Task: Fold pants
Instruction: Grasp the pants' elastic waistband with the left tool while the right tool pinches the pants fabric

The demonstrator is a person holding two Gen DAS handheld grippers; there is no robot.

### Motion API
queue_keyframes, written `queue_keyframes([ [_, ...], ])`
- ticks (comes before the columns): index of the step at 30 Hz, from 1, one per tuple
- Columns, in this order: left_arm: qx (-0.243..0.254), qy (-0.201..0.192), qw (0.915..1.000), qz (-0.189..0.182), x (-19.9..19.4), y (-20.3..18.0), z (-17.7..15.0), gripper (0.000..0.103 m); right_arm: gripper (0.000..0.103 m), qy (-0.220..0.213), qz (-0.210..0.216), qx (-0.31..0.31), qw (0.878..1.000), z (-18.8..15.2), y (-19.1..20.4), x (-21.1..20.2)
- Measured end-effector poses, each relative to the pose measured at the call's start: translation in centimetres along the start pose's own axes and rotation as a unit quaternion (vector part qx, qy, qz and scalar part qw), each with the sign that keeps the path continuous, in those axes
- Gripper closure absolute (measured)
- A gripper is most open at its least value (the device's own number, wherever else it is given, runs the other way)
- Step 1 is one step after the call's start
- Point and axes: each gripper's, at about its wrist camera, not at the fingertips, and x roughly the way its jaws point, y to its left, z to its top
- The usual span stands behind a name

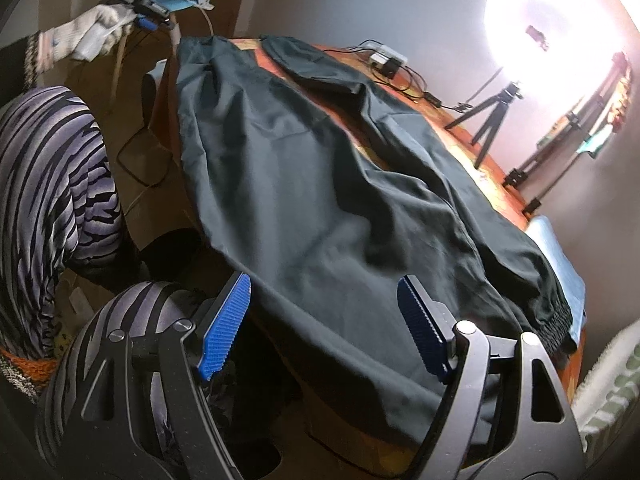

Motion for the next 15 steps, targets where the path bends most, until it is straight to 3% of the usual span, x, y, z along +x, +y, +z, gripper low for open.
queue_keyframes([
  [15,-0.059,0.046,0.9972,0.006,6.3,2.6,2.8,0.049,0.024,0.021,0.029,-0.025,0.999,1.3,0.5,3.3],
])
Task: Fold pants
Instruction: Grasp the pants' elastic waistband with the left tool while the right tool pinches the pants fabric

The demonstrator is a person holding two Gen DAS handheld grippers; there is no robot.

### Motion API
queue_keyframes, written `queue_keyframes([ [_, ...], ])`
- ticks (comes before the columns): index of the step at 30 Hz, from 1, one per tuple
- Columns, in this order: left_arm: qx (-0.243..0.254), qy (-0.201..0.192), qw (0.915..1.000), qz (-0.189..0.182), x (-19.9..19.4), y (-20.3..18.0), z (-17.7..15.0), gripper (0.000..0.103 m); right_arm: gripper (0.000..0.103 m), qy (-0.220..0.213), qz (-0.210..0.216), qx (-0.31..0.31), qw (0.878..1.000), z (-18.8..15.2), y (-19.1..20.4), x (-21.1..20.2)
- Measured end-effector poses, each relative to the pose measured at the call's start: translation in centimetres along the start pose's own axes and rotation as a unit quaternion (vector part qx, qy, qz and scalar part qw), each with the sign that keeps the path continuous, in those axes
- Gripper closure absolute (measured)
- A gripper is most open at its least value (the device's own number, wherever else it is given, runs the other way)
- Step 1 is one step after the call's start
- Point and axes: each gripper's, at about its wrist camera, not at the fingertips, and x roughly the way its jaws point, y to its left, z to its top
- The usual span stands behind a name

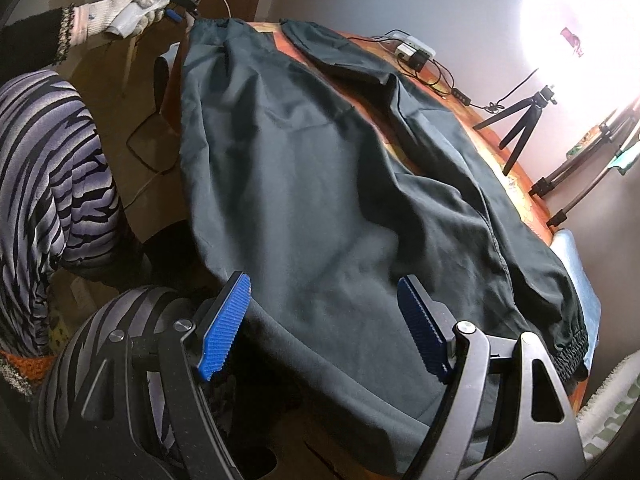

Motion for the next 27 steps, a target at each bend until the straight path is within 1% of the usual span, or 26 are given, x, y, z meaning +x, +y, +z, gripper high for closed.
queue_keyframes([
  [2,-0.006,0.002,1.0000,-0.002,0.3,0.3,0.1,0.048,0.024,0.002,0.001,-0.002,1.000,0.0,0.0,0.0],
  [4,-0.014,0.011,0.9997,-0.018,0.7,0.5,0.3,0.048,0.024,0.005,0.000,-0.004,1.000,-0.1,0.0,0.0],
  [6,-0.018,0.015,0.9995,-0.022,1.1,0.4,0.3,0.048,0.024,0.007,0.000,-0.004,1.000,-0.1,-0.1,0.1],
  [8,-0.023,0.019,0.9991,-0.030,1.4,0.2,0.3,0.048,0.026,0.009,0.000,-0.005,1.000,-0.1,-0.1,0.1],
  [9,-0.024,0.020,0.9990,-0.031,1.6,0.1,0.3,0.048,0.030,0.011,-0.001,-0.008,1.000,-0.1,0.0,0.1],
  [13,-0.018,0.017,0.9994,-0.026,1.8,-0.6,0.3,0.048,0.033,0.017,-0.006,-0.010,1.000,-0.3,-0.1,0.2],
  [16,-0.027,0.011,0.9993,-0.024,1.9,-0.5,0.4,0.048,0.036,0.019,-0.007,-0.007,1.000,-0.4,-0.3,0.1],
  [18,-0.030,0.008,0.9992,-0.026,1.8,-0.6,0.5,0.048,0.037,0.020,-0.008,-0.007,1.000,-0.5,-0.3,0.1],
  [21,-0.022,-0.002,0.9996,-0.019,1.5,-1.2,0.5,0.056,0.037,0.022,-0.009,-0.009,1.000,-0.6,-0.3,-0.2],
  [23,-0.017,-0.006,0.9997,-0.016,1.4,-1.6,0.5,0.077,0.037,0.021,-0.010,-0.008,1.000,-0.7,-0.3,-0.4],
  [24,-0.016,-0.008,0.9998,-0.012,1.4,-1.8,0.5,0.078,0.037,0.021,-0.010,-0.006,1.000,-0.8,-0.5,-0.6],
  [26,-0.008,-0.021,0.9997,-0.003,1.0,-2.4,0.6,0.091,0.037,0.019,-0.011,0.000,1.000,-0.9,-0.8,-1.0],
  [27,-0.005,-0.026,0.9996,0.000,0.9,-2.5,0.6,0.091,0.036,0.017,-0.010,0.003,1.000,-1.0,-1.0,-1.2],
])
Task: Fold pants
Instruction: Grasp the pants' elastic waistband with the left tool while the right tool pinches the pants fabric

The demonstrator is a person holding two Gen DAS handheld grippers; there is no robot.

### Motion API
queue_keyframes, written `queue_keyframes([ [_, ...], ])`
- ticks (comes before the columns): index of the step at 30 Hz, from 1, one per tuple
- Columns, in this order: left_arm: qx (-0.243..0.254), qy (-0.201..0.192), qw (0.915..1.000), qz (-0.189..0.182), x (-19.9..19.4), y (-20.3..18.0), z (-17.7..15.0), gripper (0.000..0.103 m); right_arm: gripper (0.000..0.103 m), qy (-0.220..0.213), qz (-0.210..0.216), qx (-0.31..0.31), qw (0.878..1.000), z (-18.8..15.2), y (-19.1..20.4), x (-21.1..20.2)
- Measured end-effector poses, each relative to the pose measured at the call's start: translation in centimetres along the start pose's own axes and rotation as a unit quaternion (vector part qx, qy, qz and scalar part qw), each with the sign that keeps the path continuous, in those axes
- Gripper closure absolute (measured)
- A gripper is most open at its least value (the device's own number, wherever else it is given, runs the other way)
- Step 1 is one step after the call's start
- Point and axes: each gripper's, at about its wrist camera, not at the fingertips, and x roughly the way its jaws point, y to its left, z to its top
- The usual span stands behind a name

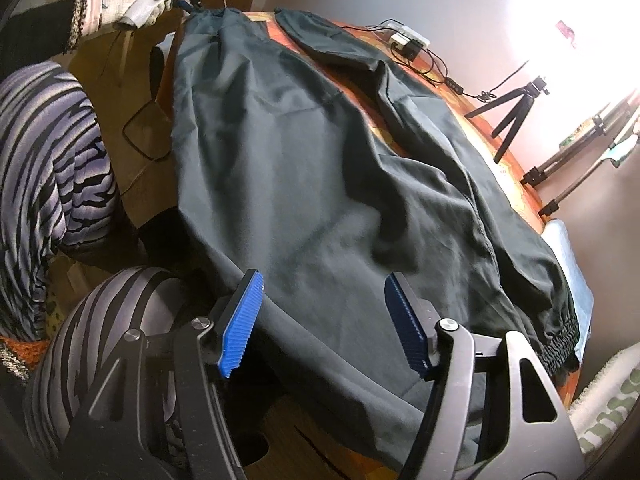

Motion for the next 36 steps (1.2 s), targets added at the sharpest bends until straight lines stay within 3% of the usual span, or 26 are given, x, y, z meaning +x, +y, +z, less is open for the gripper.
queue_keyframes([
  [7,-0.006,-0.022,0.9997,-0.012,-1.2,-0.3,0.5,0.094,0.036,-0.009,0.030,-0.009,0.999,-0.4,0.5,-0.6],
  [17,-0.009,-0.039,0.9989,-0.023,-2.5,-0.3,0.8,0.095,0.036,0.011,0.036,-0.066,0.997,0.0,2.6,1.5],
  [18,-0.010,-0.041,0.9988,-0.024,-2.6,-0.3,0.8,0.095,0.039,0.013,0.034,-0.069,0.997,-0.1,2.6,1.5],
  [20,-0.010,-0.043,0.9987,-0.027,-2.6,-0.4,0.8,0.095,0.058,0.018,0.028,-0.072,0.997,-0.3,2.7,1.6],
  [22,-0.009,-0.045,0.9986,-0.028,-2.7,-0.4,0.8,0.095,0.085,0.025,0.024,-0.068,0.997,-0.3,2.5,1.7],
  [23,-0.007,-0.046,0.9985,-0.028,-2.8,-0.5,0.8,0.095,0.089,0.028,0.020,-0.065,0.997,-0.2,2.4,1.8],
  [25,-0.005,-0.047,0.9985,-0.029,-2.8,-0.6,0.8,0.095,0.094,0.026,0.009,-0.064,0.998,-0.2,2.3,1.6],
  [36,-0.015,-0.057,0.9974,-0.041,-3.6,-0.2,1.4,0.096,0.096,-0.006,-0.047,0.009,0.999,1.4,-2.7,0.0],
])
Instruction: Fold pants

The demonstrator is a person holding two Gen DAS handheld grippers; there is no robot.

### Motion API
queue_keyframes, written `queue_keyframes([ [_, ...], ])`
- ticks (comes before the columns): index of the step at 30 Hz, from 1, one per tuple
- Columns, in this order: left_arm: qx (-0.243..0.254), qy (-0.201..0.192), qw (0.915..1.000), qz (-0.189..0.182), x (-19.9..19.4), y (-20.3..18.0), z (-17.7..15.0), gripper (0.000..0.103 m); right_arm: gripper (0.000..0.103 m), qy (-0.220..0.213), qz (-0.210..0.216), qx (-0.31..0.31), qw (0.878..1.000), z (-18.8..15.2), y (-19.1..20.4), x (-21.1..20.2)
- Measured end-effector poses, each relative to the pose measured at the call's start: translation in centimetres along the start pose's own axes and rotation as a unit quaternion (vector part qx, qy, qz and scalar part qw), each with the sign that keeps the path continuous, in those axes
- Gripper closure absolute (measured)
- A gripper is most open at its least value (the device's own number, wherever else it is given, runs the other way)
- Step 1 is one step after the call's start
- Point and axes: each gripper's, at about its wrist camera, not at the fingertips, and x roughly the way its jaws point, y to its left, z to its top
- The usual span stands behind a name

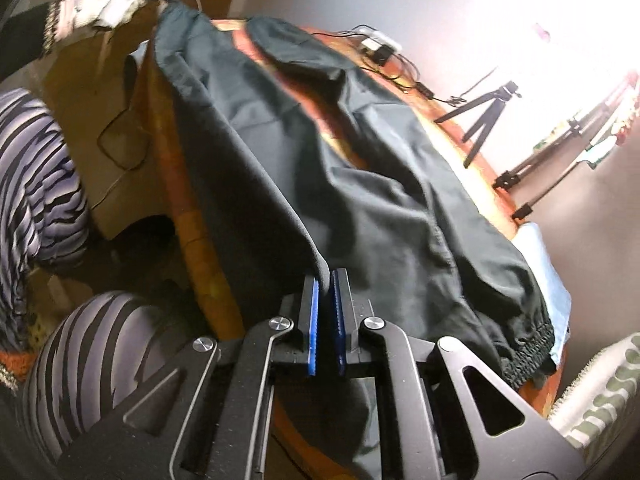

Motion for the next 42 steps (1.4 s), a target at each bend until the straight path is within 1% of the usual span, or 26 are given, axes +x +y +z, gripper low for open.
queue_keyframes([
  [4,0.003,0.001,1.0000,-0.004,-0.2,-0.4,0.3,0.096,0.098,-0.012,-0.034,-0.001,0.999,0.9,-0.7,-0.2],
  [8,0.004,-0.003,0.9999,-0.013,-0.5,-1.1,1.2,0.096,0.098,-0.037,-0.070,0.016,0.997,2.5,-3.0,-1.2],
  [13,0.022,-0.010,0.9995,-0.021,-0.3,-3.6,2.8,0.096,0.099,-0.054,-0.117,0.032,0.991,4.8,-6.5,-1.5],
  [16,0.032,-0.010,0.9992,-0.024,0.4,-5.4,4.0,0.096,0.099,-0.057,-0.139,0.038,0.988,6.4,-8.8,-0.6],
  [19,0.048,-0.017,0.9986,-0.016,1.6,-7.5,5.4,0.096,0.099,-0.060,-0.158,0.040,0.985,8.1,-11.0,0.7],
  [23,0.060,-0.014,0.9981,-0.005,4.6,-10.2,6.9,0.096,0.099,-0.061,-0.170,0.047,0.982,9.9,-14.1,3.2],
  [29,0.078,-0.005,0.9969,0.009,8.9,-13.4,7.5,0.096,0.100,-0.041,-0.174,0.057,0.982,10.5,-17.3,8.1],
  [31,0.079,-0.002,0.9968,0.011,10.1,-14.1,7.6,0.096,0.100,-0.033,-0.170,0.061,0.983,10.6,-18.1,9.6],
  [37,0.085,0.006,0.9961,0.023,12.7,-15.3,7.8,0.096,0.100,-0.013,-0.162,0.062,0.985,10.6,-19.1,13.2],
  [42,0.080,0.026,0.9963,0.015,14.7,-15.7,7.9,0.096,0.100,0.002,-0.161,0.057,0.985,10.4,-19.0,15.2],
])
